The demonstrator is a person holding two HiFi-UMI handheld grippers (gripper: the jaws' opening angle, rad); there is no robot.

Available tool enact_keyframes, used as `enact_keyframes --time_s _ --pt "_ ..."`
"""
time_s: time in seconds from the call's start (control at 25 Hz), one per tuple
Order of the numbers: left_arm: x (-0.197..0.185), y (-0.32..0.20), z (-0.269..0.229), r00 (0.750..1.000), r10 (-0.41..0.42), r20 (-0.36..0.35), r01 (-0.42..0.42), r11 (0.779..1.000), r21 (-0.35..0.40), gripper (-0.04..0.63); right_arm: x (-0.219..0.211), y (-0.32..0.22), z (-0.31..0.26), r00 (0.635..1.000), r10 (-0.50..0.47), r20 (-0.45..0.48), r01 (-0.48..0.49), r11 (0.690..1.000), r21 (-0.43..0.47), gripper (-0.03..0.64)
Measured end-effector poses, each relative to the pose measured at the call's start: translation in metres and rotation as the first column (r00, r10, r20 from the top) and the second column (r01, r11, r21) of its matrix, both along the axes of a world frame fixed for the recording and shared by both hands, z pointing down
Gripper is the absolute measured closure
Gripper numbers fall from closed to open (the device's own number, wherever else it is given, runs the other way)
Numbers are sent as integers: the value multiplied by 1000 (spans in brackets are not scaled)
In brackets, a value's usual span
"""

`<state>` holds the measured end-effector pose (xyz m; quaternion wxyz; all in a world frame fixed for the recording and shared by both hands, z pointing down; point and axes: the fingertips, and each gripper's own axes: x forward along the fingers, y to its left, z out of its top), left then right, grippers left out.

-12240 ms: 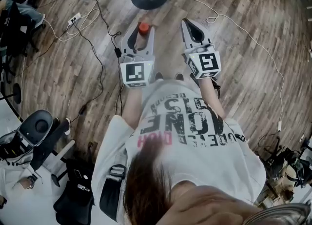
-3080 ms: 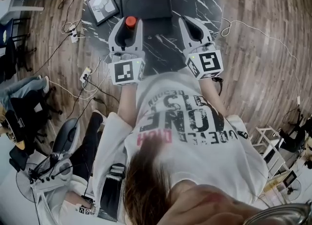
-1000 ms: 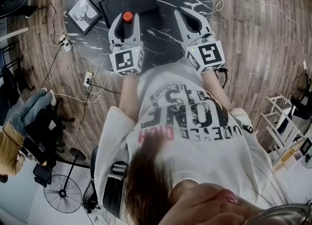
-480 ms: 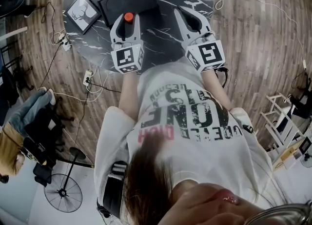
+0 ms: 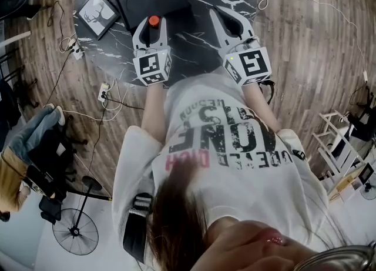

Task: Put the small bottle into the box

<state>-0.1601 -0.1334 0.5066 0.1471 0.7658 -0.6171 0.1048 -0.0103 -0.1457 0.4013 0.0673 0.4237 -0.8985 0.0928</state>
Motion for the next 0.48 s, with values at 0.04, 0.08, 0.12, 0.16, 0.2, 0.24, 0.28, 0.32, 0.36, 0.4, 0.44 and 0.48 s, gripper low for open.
enact_keyframes --time_s 0.04,0.08,0.12,0.16,0.2,0.24,0.28,0.32,0.36,0.4,0.44,0.48 --pt "0 0 2 1000 0 0 0 1000 -5 448 0 0 0 1000 -1 -1 1 1000 0 614" --pt "0 0 4 1000 1 -1 -1 1000 -10 448 -1 0 0 1000 -3 -2 3 1000 0 614" --pt "0 0 5 1000 3 -1 -3 1000 -13 448 -1 1 1 1000 -5 -3 5 1000 0 614" --pt "0 0 7 1000 4 -1 -4 1000 -16 448 -2 1 1 1000 -6 -4 6 1000 -1 614" --pt "0 0 8 1000 6 -1 -6 1000 -19 448 -2 1 2 1000 -7 -4 7 1000 -2 614" --pt "1 0 10 1000 7 -1 -7 1000 -21 448 -2 1 2 1000 -7 -4 7 1000 -2 614" --pt "1 -1 12 1000 8 -1 -8 1000 -25 448 -2 1 2 1000 -7 -5 7 1000 -3 614" --pt "1 -1 14 1000 8 -1 -8 1000 -29 448 -1 1 3 1000 -6 -5 6 1000 -4 614" --pt "1 -1 16 1000 8 -1 -8 999 -33 448 -1 1 3 1000 -4 -5 4 1000 -5 614" --pt "1 -1 18 1000 8 -1 -8 999 -38 448 -1 1 3 1000 -3 -5 3 1000 -5 614" --pt "1 -1 20 1000 8 -1 -8 999 -43 448 0 1 4 1000 -2 -5 2 1000 -6 614" --pt "2 -1 23 1000 8 -1 -8 999 -48 448 0 2 4 1000 -1 -5 1 1000 -7 614"
